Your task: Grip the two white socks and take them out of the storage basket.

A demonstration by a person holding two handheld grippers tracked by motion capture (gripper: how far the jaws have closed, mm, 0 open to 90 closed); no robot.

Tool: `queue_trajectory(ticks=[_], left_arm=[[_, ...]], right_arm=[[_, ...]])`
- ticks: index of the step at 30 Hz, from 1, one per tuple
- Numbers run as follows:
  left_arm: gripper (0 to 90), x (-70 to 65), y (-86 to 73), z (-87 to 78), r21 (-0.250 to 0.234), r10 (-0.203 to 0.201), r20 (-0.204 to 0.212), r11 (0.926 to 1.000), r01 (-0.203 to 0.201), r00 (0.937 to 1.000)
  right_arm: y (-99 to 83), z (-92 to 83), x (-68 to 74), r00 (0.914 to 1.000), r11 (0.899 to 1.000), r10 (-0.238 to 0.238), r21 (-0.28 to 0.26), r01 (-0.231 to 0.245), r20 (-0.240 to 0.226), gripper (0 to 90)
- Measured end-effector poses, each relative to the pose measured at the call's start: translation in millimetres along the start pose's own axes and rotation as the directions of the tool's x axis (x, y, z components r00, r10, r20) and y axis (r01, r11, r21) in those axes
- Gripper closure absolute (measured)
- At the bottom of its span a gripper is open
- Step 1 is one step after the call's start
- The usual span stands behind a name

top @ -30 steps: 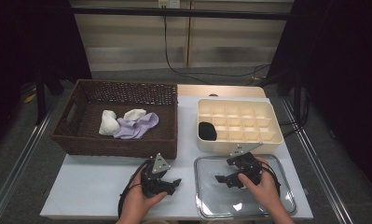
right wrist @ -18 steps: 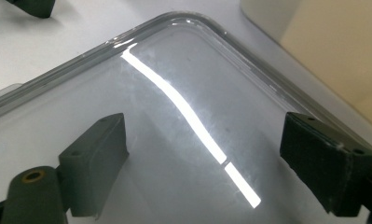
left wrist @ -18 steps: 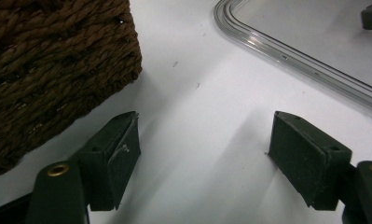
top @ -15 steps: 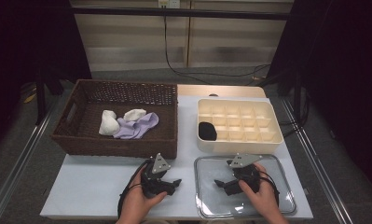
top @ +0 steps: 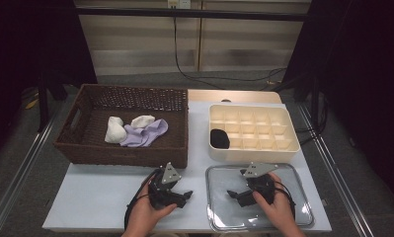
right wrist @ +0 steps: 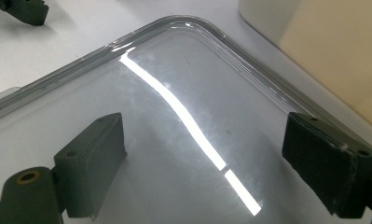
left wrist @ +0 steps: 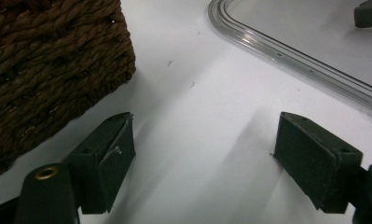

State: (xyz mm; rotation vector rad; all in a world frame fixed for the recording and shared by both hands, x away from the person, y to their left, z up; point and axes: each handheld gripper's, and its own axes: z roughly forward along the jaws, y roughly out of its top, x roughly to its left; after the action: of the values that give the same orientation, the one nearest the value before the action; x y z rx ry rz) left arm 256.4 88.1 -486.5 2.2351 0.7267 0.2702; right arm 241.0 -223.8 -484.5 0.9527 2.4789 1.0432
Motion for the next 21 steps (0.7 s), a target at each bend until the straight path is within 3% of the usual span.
queue_trajectory(ticks=[7,12,21], left_arm=[[18.2,0.8,0.6,-1.7,0.011,0.01,0.01,0.9999,-0.01,0.9999],[18.2,7.2,0.3,-7.1,0.025,-0.02,0.018,0.9995,0.02,0.9996],[17.3,23.1,-4.5,-26.0,0.036,-0.049,-0.006,0.9981,0.049,0.9988]], right_arm=[[-0.1,0.0,-0.1,1.0,1.0,-0.003,-0.001,0.003,0.001,12.5],[-0.1,0.1,-0.2,1.0,1.0,-0.003,-0.002,0.003,0.0,12.5],[-0.1,0.0,0.0,1.0,1.0,-0.001,0.0,0.001,0.0,12.6]])
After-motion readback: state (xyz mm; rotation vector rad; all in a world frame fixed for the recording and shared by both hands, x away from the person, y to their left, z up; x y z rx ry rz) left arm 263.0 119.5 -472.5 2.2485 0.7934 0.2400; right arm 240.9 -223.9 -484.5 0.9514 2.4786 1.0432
